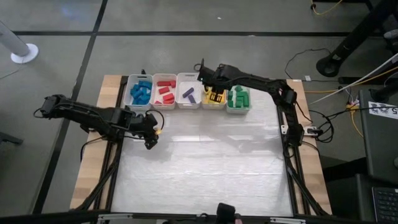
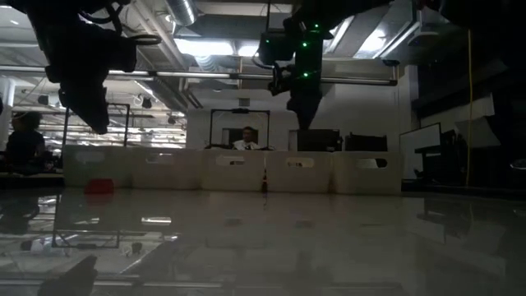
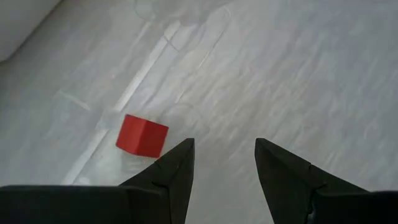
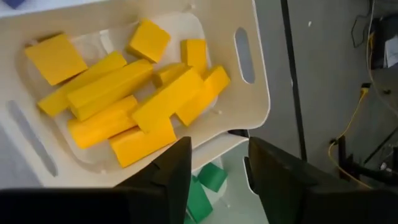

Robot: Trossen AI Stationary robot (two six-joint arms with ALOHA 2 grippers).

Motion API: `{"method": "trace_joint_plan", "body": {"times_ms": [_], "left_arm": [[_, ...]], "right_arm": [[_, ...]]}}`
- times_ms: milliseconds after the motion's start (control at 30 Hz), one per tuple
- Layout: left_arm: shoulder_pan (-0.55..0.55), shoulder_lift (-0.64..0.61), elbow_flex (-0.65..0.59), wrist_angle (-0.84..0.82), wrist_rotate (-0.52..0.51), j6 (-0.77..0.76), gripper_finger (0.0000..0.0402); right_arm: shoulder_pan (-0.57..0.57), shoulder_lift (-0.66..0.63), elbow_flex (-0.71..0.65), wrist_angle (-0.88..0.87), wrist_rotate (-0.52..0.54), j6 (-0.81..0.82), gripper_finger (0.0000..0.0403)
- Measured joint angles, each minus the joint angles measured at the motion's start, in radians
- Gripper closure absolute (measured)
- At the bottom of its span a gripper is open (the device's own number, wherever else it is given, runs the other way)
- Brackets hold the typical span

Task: Sort blocks
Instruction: Put the yellow block into the middle right white bin, then put the red block into the middle left white bin

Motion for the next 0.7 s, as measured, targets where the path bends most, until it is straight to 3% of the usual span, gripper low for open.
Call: {"method": "trace_joint_plan", "body": {"times_ms": [200, 433, 700], "left_arm": [[-0.018, 0.003, -0.005, -0.005, -0.04, 0.047, 0.0245], [-0.017, 0.03, -0.109, 0.021, -0.08, 0.103, 0.0245], [-0.017, 0.048, -0.203, 0.202, -0.086, 0.242, 0.0245]], "right_arm": [[-0.018, 0.0, 0.0, 0.009, -0.044, 0.006, 0.0234], [-0.017, 0.0, 0.0, 0.01, -0.127, 0.007, 0.0233], [-0.017, 0.0, 0.0, 0.014, -0.15, 0.008, 0.0233]]}}
